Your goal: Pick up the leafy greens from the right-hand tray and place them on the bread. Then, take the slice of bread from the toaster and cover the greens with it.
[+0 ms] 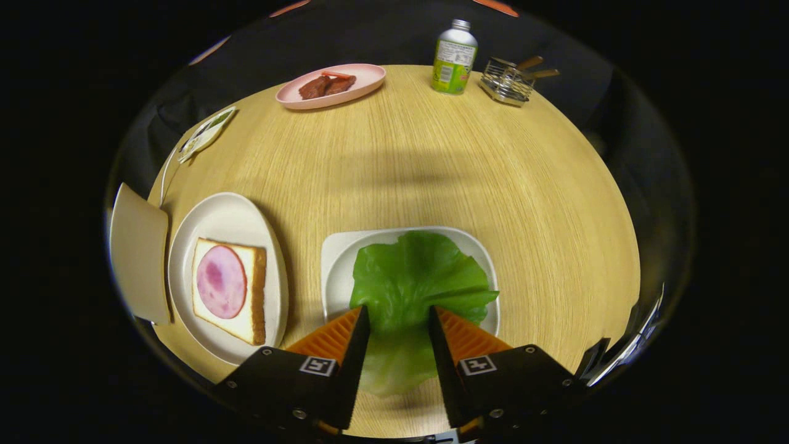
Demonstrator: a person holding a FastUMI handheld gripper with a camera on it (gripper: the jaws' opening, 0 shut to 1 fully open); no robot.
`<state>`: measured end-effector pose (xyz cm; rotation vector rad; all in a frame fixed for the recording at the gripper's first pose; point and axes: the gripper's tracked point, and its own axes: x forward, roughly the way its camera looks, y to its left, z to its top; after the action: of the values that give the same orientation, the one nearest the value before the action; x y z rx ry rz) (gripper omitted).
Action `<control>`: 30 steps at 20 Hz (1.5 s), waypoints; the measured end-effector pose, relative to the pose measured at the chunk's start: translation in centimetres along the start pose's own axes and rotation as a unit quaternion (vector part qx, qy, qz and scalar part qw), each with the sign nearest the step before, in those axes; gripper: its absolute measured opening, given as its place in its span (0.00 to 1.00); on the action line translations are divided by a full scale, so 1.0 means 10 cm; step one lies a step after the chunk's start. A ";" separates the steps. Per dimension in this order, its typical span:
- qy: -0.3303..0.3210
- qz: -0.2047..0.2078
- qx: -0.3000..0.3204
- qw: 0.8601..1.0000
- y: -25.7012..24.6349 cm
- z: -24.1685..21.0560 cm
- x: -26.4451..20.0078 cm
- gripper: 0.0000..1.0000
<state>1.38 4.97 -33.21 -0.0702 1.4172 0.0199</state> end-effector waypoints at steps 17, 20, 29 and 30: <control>-0.103 0.133 0.036 0.985 0.59 0.64 -0.89 0.01; -0.108 0.154 0.016 0.982 0.90 0.71 -0.90 0.01; -0.046 0.184 -0.031 0.981 1.70 0.44 -0.54 0.03; -0.044 0.174 -0.040 0.983 1.72 0.42 -0.50 0.07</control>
<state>3.81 22.50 -28.30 0.1109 1.3251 0.3649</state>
